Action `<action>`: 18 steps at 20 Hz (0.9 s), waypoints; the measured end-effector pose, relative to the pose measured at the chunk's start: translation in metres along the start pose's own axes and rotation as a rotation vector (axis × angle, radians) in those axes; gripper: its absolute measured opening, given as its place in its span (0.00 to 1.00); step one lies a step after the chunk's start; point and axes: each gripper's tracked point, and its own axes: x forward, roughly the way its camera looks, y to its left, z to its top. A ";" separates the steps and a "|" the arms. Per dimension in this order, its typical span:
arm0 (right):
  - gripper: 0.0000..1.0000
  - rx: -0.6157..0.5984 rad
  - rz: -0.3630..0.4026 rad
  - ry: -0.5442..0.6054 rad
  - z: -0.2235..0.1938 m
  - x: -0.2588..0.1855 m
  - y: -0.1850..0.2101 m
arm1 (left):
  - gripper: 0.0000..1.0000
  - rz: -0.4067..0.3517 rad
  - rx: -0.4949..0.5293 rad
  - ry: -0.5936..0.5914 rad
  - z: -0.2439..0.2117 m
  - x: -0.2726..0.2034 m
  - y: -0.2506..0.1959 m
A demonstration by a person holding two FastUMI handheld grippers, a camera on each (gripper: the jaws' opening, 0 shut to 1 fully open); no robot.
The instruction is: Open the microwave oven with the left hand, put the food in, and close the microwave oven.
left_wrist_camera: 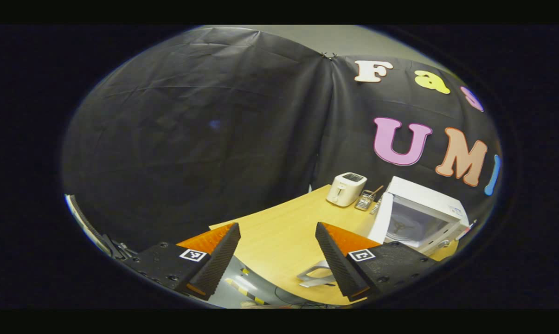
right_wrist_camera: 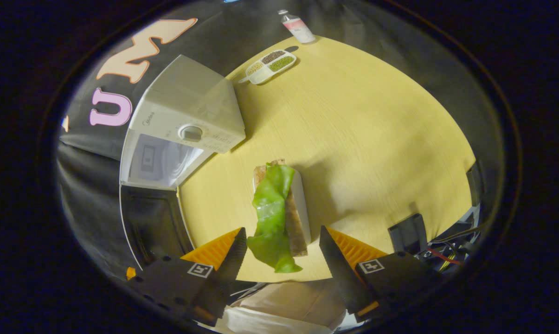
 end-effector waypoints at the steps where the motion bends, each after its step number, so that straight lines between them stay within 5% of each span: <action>1: 0.97 -0.001 -0.003 0.009 -0.001 0.003 -0.001 | 0.95 -0.004 -0.001 0.007 -0.002 0.001 -0.005; 2: 0.87 0.001 -0.004 0.014 0.000 0.005 -0.001 | 0.92 -0.008 -0.004 0.011 -0.002 0.001 -0.009; 5: 0.84 0.011 0.015 0.036 0.000 0.014 0.002 | 0.95 -0.010 -0.008 0.023 -0.003 0.002 -0.014; 6: 0.74 0.004 0.011 0.042 -0.001 0.017 0.001 | 0.95 -0.012 -0.005 0.027 -0.005 0.002 -0.014; 7: 0.84 -0.008 0.002 0.048 -0.004 0.021 0.000 | 0.95 -0.014 0.001 0.028 -0.005 0.002 -0.016; 8: 0.84 -0.008 0.008 0.051 -0.003 0.020 0.001 | 0.95 -0.015 0.010 0.026 -0.004 0.003 -0.017; 11: 0.47 -0.010 0.004 0.066 -0.006 0.025 0.003 | 0.95 -0.020 0.027 0.027 -0.001 0.010 -0.029; 13: 0.40 -0.024 0.013 0.082 -0.010 0.021 0.003 | 0.95 -0.033 0.023 0.029 -0.002 0.011 -0.034; 14: 0.46 -0.021 0.018 0.071 -0.004 0.025 0.005 | 0.95 -0.041 0.021 0.029 -0.002 0.011 -0.038; 15: 0.34 -0.025 0.017 0.064 -0.008 0.021 0.004 | 0.95 -0.046 0.021 0.028 -0.002 0.012 -0.041; 17: 0.27 -0.038 0.012 0.048 -0.007 0.018 0.001 | 0.95 -0.050 0.022 0.022 0.000 0.015 -0.046; 18: 0.34 -0.040 0.016 0.045 -0.007 0.014 0.001 | 0.95 -0.052 0.027 0.019 0.001 0.015 -0.048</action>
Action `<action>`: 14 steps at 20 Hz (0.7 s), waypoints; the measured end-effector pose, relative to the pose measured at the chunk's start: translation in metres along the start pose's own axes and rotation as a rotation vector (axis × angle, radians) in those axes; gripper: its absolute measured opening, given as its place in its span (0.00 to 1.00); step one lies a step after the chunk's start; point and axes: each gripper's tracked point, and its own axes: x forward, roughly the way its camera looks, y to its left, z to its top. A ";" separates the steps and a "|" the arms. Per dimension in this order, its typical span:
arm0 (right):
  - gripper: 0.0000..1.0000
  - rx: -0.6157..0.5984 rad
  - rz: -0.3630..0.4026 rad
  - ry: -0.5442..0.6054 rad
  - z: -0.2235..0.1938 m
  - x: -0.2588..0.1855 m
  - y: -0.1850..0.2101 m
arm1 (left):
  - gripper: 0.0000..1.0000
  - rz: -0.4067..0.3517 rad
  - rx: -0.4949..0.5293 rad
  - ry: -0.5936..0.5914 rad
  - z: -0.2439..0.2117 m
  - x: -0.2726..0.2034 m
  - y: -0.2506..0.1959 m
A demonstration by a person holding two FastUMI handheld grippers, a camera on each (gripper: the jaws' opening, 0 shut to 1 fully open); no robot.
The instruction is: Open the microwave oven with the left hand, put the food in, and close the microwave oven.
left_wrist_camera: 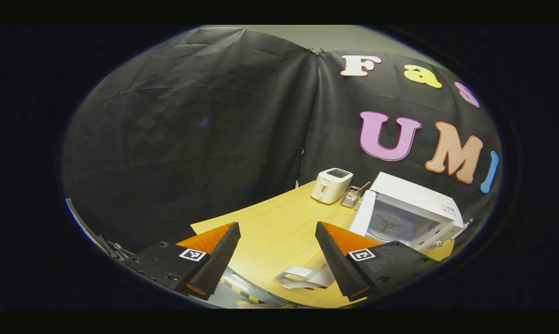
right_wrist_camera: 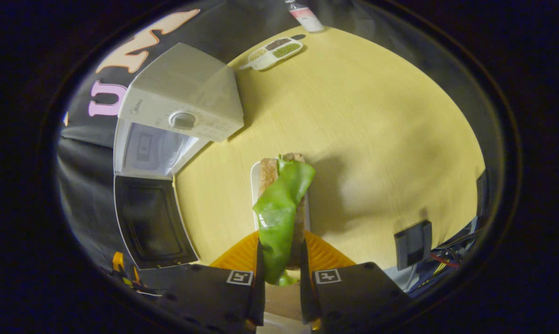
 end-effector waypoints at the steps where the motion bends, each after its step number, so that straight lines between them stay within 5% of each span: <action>1: 0.34 -0.002 0.006 -0.002 0.000 -0.004 0.002 | 0.95 -0.003 0.008 -0.004 0.001 0.001 -0.001; 14: 0.34 0.016 0.086 -0.188 -0.008 -0.056 0.069 | 0.95 -0.152 0.050 -0.017 0.020 0.036 -0.004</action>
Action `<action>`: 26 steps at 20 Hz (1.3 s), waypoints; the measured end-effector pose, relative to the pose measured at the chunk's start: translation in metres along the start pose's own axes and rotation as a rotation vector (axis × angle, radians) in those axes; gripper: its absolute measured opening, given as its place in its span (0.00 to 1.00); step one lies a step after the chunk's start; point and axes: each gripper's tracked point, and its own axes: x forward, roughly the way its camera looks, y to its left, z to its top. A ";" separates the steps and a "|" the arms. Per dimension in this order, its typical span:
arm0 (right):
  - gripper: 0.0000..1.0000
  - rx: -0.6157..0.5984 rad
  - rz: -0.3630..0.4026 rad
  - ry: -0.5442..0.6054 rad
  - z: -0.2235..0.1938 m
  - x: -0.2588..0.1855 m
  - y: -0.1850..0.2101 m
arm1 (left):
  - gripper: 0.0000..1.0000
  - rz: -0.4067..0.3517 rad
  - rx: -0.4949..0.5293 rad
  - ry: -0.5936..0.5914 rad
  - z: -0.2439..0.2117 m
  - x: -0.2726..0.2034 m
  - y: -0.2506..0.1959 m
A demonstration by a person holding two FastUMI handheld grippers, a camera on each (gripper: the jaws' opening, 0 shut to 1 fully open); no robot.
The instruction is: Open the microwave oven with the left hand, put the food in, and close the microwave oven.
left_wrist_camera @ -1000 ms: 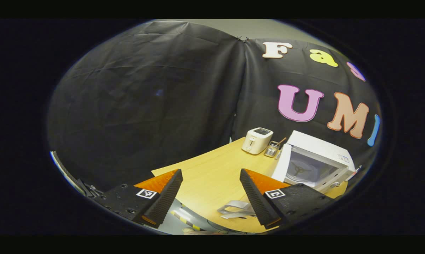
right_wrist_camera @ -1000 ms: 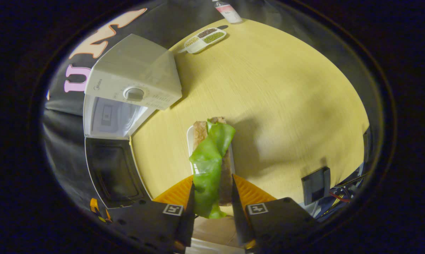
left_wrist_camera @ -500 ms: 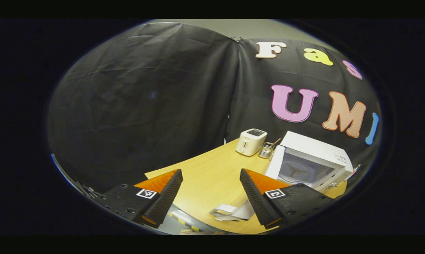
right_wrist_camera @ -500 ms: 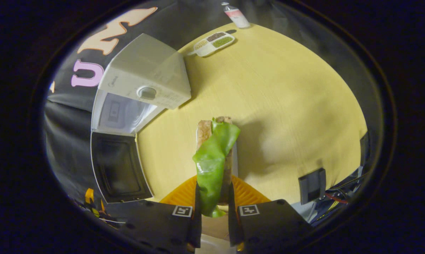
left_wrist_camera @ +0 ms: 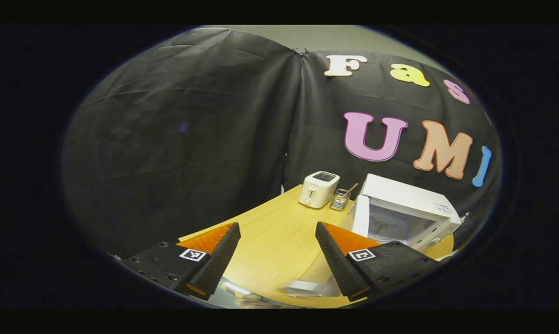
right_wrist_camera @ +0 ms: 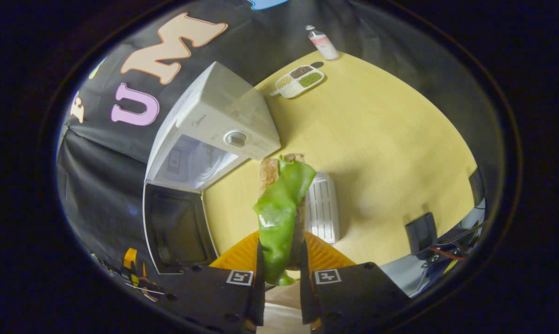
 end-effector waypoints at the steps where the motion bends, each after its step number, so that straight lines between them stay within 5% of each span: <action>1: 0.33 0.012 0.010 -0.013 -0.006 -0.003 0.009 | 0.95 -0.022 0.002 0.004 0.001 0.004 0.001; 15: 0.33 0.148 0.281 -0.155 -0.074 0.029 0.170 | 0.95 -0.245 0.152 0.035 -0.003 0.044 0.013; 20: 0.33 0.176 0.409 -0.251 -0.074 0.057 0.231 | 0.95 -0.269 0.158 0.061 -0.017 0.051 0.030; 26: 0.33 0.114 0.412 -0.309 -0.054 0.104 0.265 | 0.95 -0.272 0.150 0.104 -0.034 0.059 0.050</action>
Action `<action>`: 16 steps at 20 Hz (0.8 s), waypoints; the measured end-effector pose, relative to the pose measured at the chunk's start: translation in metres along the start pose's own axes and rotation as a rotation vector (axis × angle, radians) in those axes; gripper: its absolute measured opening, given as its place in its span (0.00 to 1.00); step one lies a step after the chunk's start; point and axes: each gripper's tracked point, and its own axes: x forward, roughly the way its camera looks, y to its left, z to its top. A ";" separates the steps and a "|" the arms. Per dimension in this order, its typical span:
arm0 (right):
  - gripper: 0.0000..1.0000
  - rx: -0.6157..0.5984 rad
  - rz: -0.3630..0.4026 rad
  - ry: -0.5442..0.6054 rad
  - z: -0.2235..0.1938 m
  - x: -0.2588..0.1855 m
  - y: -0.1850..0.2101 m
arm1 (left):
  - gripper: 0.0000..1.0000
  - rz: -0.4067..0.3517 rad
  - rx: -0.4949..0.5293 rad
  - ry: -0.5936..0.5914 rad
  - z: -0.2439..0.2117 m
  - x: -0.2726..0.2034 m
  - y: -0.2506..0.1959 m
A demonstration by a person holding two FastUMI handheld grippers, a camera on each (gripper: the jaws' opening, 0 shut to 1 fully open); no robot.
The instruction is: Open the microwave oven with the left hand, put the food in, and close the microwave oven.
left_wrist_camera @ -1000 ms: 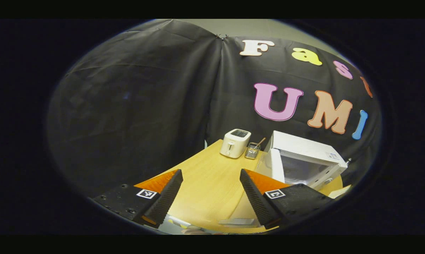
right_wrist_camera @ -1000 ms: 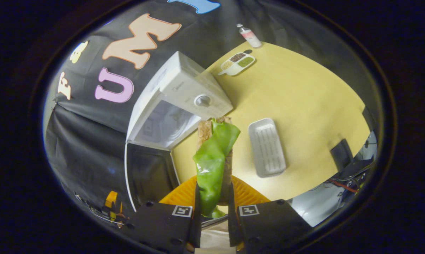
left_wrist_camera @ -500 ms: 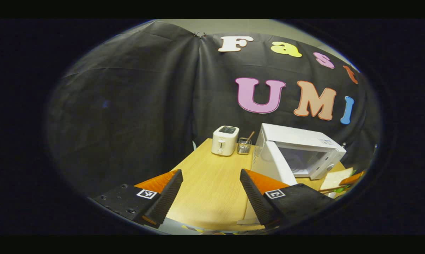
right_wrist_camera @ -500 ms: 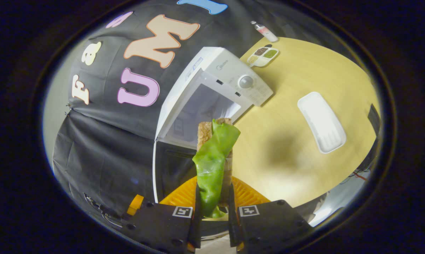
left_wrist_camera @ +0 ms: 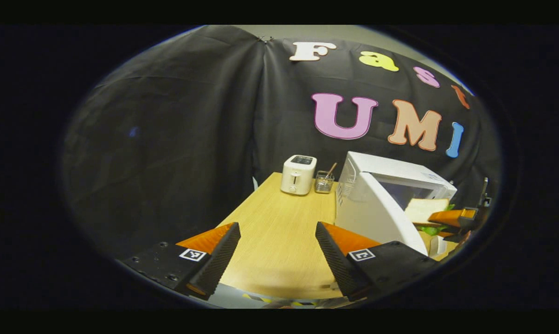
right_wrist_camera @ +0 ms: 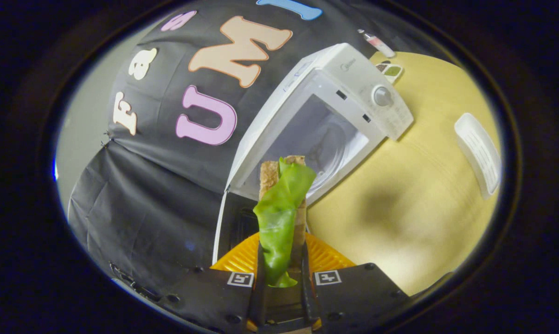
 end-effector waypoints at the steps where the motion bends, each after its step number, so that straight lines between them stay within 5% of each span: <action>1: 0.33 -0.003 0.003 -0.017 0.004 0.011 0.000 | 0.95 0.004 0.001 0.006 -0.002 0.000 0.003; 11: 0.33 -0.006 -0.054 -0.119 0.041 0.113 -0.016 | 0.92 0.012 -0.001 0.054 -0.011 0.010 0.001; 14: 0.24 -0.047 -0.087 -0.141 0.049 0.138 -0.026 | 0.95 0.018 -0.017 0.087 -0.019 0.009 -0.005; 16: 0.35 -0.064 -0.098 -0.143 0.052 0.152 -0.030 | 0.96 0.024 -0.036 0.114 -0.026 0.009 -0.007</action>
